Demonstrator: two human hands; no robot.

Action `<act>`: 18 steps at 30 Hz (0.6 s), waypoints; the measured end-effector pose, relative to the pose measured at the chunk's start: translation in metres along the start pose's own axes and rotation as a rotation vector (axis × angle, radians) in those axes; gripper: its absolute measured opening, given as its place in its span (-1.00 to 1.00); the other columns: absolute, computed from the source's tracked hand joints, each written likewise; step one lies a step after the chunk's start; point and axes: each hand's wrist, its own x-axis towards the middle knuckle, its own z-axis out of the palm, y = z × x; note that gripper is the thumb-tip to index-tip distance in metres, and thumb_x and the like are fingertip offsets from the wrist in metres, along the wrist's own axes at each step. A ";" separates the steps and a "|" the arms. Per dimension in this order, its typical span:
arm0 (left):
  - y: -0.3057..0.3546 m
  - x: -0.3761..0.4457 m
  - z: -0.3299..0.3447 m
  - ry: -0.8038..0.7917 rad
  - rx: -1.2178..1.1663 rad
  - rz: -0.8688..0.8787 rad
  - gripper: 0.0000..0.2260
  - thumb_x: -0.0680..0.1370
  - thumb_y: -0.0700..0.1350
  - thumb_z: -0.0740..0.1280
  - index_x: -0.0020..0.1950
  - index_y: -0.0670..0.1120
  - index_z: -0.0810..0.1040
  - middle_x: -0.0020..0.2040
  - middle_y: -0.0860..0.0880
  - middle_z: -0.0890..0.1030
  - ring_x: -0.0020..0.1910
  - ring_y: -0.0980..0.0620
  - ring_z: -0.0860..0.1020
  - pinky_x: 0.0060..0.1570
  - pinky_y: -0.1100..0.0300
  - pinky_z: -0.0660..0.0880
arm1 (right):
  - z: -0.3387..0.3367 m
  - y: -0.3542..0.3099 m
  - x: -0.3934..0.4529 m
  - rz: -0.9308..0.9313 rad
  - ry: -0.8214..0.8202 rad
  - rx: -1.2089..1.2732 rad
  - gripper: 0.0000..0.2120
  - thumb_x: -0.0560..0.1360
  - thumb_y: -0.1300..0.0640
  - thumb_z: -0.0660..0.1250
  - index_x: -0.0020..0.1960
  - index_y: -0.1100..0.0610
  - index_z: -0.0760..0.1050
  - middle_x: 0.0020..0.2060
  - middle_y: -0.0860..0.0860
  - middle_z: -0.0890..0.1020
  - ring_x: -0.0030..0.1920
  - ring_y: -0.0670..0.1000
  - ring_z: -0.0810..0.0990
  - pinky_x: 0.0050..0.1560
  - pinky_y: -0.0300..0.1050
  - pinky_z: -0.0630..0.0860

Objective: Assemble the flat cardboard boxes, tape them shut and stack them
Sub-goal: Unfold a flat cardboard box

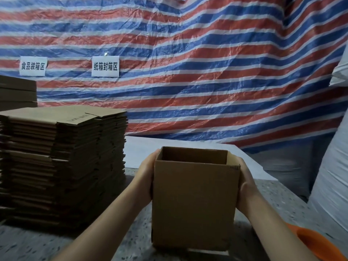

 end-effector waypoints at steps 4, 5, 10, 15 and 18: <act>-0.009 0.011 -0.003 -0.044 0.011 -0.044 -0.61 0.62 0.05 0.27 -0.32 -0.02 0.73 -0.33 -0.10 0.69 -0.41 0.00 0.66 -0.49 0.24 0.51 | -0.014 0.022 0.012 0.030 0.020 -0.087 -0.54 0.72 0.01 0.12 -0.22 0.16 0.62 -0.43 0.03 0.69 -0.46 -0.04 0.68 -0.55 -0.24 0.53; -0.010 0.012 -0.004 -0.055 0.011 -0.043 -0.60 0.62 0.08 0.26 -0.30 -0.02 0.73 -0.32 -0.10 0.69 -0.40 0.00 0.66 -0.48 0.24 0.51 | -0.017 0.025 0.013 0.031 0.025 -0.092 -0.55 0.71 0.04 0.13 -0.23 0.16 0.61 -0.45 0.02 0.68 -0.48 -0.05 0.67 -0.56 -0.25 0.52; -0.013 0.015 -0.005 -0.126 0.040 -0.049 -0.54 0.62 0.21 0.19 -0.23 0.01 0.75 -0.20 -0.10 0.72 -0.28 0.01 0.70 -0.41 0.24 0.55 | -0.021 0.022 0.013 0.021 -0.006 -0.031 -0.43 0.71 0.01 0.10 -0.35 0.03 0.69 -0.42 0.02 0.69 -0.45 -0.05 0.68 -0.52 -0.23 0.55; -0.010 0.015 -0.008 -0.168 0.108 -0.109 -0.73 0.55 0.10 0.35 -0.01 -0.09 0.69 -0.17 -0.12 0.72 -0.29 0.00 0.70 -0.45 0.24 0.54 | -0.008 0.015 0.012 0.042 -0.029 -0.005 -0.41 0.70 -0.11 0.06 -0.34 -0.07 0.71 -0.33 0.02 0.73 -0.36 -0.03 0.72 -0.47 -0.19 0.58; -0.011 0.017 -0.011 -0.179 0.194 -0.057 -0.72 0.51 -0.06 0.46 0.19 -0.04 0.54 -0.09 -0.12 0.72 -0.16 -0.03 0.71 -0.34 0.17 0.60 | -0.008 0.015 0.005 0.021 -0.055 0.039 -0.46 0.67 -0.20 0.07 -0.25 -0.11 0.73 -0.21 0.04 0.75 -0.25 0.02 0.75 -0.40 -0.14 0.61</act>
